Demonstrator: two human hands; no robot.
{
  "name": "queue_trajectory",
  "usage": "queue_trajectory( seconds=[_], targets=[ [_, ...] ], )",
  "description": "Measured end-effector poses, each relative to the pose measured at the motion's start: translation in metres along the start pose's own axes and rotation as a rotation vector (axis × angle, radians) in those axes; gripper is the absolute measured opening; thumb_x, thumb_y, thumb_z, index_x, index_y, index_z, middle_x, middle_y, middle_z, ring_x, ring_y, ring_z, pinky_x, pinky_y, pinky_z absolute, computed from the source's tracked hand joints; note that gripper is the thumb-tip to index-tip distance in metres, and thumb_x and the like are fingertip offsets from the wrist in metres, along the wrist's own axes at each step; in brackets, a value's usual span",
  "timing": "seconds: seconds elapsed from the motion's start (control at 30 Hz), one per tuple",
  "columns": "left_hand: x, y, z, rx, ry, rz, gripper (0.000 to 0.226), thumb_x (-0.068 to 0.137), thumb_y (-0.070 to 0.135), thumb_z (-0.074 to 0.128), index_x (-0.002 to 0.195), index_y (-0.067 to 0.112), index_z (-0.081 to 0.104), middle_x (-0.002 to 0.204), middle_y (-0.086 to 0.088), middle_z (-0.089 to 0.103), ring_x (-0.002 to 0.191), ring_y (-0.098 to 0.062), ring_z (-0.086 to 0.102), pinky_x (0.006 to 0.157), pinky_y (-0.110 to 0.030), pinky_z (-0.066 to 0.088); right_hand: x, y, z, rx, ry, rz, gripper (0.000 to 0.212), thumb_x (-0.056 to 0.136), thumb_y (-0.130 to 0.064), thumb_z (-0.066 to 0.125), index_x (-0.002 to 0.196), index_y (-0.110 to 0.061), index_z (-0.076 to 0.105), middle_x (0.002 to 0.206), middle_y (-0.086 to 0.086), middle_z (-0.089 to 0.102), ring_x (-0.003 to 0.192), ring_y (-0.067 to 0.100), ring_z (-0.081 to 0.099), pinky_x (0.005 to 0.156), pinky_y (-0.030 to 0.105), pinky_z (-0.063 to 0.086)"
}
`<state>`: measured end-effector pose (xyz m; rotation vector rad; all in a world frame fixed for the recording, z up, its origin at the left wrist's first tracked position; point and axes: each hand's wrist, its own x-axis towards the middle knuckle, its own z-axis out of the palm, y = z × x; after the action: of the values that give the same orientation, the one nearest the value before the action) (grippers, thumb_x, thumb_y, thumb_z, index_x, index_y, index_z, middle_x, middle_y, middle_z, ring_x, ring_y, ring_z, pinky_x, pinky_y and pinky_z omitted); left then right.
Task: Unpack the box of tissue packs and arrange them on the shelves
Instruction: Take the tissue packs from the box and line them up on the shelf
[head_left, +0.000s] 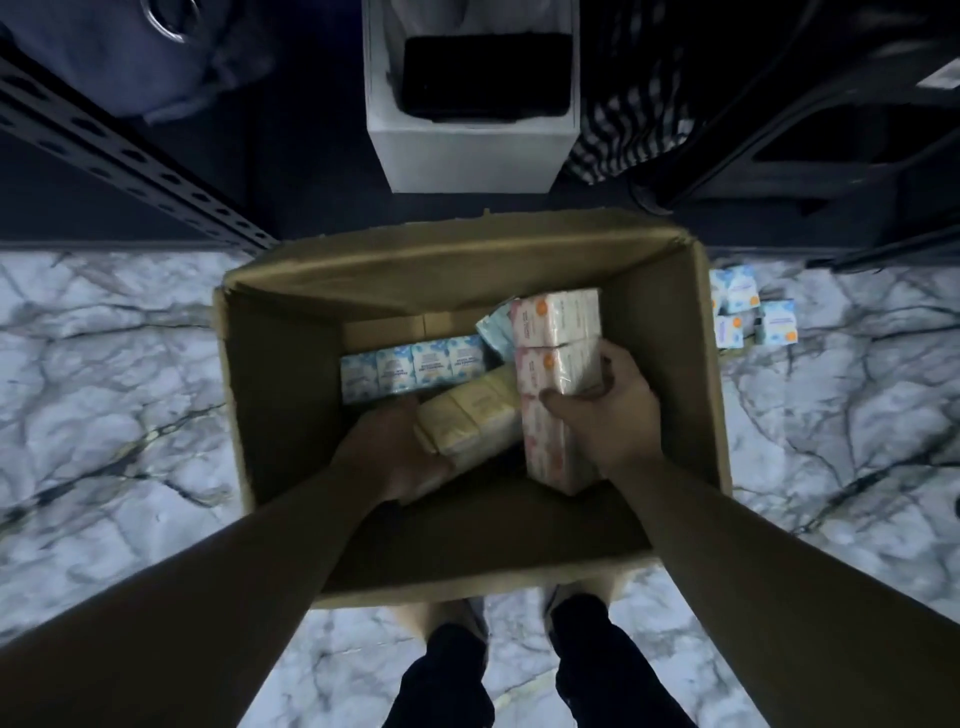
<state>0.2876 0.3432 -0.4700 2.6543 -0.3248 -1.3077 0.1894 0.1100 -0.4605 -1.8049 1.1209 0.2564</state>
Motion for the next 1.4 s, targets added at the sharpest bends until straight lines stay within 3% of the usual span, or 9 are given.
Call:
queue_trajectory(
  seconds=[0.07, 0.23, 0.4, 0.57, 0.67, 0.8, 1.03, 1.23, 1.4],
  targets=[
    [-0.021, 0.002, -0.013, -0.040, 0.030, -0.027, 0.074, 0.072, 0.051, 0.085, 0.132, 0.018, 0.058, 0.122, -0.007, 0.069, 0.111, -0.028, 0.066, 0.089, -0.034, 0.052, -0.014, -0.011, -0.008, 0.022, 0.003, -0.008, 0.085, 0.072, -0.029, 0.093, 0.147, -0.029, 0.053, 0.123, -0.009, 0.068, 0.105, 0.007, 0.065, 0.091, 0.028, 0.054],
    [-0.080, 0.002, -0.060, -0.057, 0.205, 0.022, 0.097, 0.051, 0.080, 0.072, 0.128, 0.022, 0.058, 0.115, -0.003, 0.068, 0.107, -0.027, 0.065, 0.087, -0.037, 0.056, -0.060, -0.055, -0.039, 0.075, -0.035, -0.048, 0.075, 0.076, -0.034, 0.090, 0.142, -0.030, 0.055, 0.126, -0.012, 0.070, 0.111, 0.009, 0.068, 0.088, 0.031, 0.057],
    [-0.151, 0.013, -0.117, -0.093, 0.306, 0.094, 0.083, 0.056, 0.069, 0.083, 0.121, 0.024, 0.059, 0.110, 0.002, 0.063, 0.104, -0.022, 0.060, 0.083, -0.035, 0.052, -0.109, -0.112, -0.088, 0.106, -0.038, -0.125, 0.067, 0.075, -0.037, 0.090, 0.133, -0.033, 0.059, 0.116, -0.015, 0.074, 0.096, 0.004, 0.072, 0.085, 0.041, 0.063],
    [-0.232, 0.033, -0.190, -0.113, 0.398, 0.199, 0.081, 0.058, 0.070, 0.082, 0.124, 0.030, 0.059, 0.115, 0.010, 0.063, 0.107, -0.017, 0.059, 0.080, -0.037, 0.054, -0.175, -0.182, -0.152, 0.217, -0.019, -0.190, 0.055, 0.078, -0.019, 0.089, 0.125, -0.033, 0.064, 0.112, -0.016, 0.074, 0.098, -0.001, 0.070, 0.084, 0.031, 0.059],
    [-0.289, 0.051, -0.237, -0.107, 0.476, 0.261, 0.074, 0.065, 0.057, 0.086, 0.127, 0.027, 0.059, 0.118, 0.007, 0.061, 0.111, -0.018, 0.054, 0.080, -0.032, 0.045, -0.221, -0.223, -0.194, 0.234, 0.000, -0.248, 0.053, 0.079, -0.017, 0.089, 0.125, -0.030, 0.064, 0.112, -0.016, 0.073, 0.097, -0.005, 0.068, 0.082, 0.027, 0.058],
    [-0.354, 0.069, -0.292, -0.124, 0.570, 0.355, 0.075, 0.065, 0.048, 0.091, 0.130, 0.029, 0.058, 0.118, 0.008, 0.060, 0.111, -0.014, 0.051, 0.078, -0.028, 0.039, -0.274, -0.272, -0.246, 0.259, 0.061, -0.329, 0.051, 0.079, -0.017, 0.089, 0.124, -0.025, 0.065, 0.115, -0.014, 0.072, 0.101, -0.001, 0.069, 0.084, 0.031, 0.059],
    [-0.429, 0.090, -0.359, -0.164, 0.711, 0.473, 0.081, 0.066, 0.061, 0.086, 0.133, 0.028, 0.057, 0.118, 0.012, 0.057, 0.113, -0.011, 0.048, 0.084, -0.024, 0.035, -0.349, -0.344, -0.309, 0.342, 0.165, -0.494, 0.054, 0.079, -0.012, 0.088, 0.127, -0.022, 0.065, 0.115, -0.013, 0.074, 0.102, 0.001, 0.071, 0.079, 0.021, 0.060],
    [-0.478, 0.107, -0.410, -0.231, 0.834, 0.561, 0.083, 0.063, 0.047, 0.093, 0.135, 0.030, 0.055, 0.116, 0.017, 0.053, 0.114, -0.005, 0.044, 0.084, -0.026, 0.038, -0.392, -0.384, -0.338, 0.443, 0.281, -0.606, 0.051, 0.081, -0.016, 0.087, 0.126, -0.024, 0.066, 0.118, -0.012, 0.074, 0.105, 0.004, 0.072, 0.085, 0.032, 0.061],
    [-0.511, 0.120, -0.451, -0.208, 0.905, 0.666, 0.085, 0.064, 0.045, 0.094, 0.137, 0.031, 0.054, 0.115, 0.021, 0.050, 0.109, 0.001, 0.040, 0.080, -0.019, 0.035, -0.415, -0.414, -0.363, 0.506, 0.341, -0.689, 0.052, 0.081, -0.015, 0.087, 0.127, -0.025, 0.065, 0.120, -0.010, 0.074, 0.108, 0.006, 0.072, 0.087, 0.036, 0.061]
  ],
)
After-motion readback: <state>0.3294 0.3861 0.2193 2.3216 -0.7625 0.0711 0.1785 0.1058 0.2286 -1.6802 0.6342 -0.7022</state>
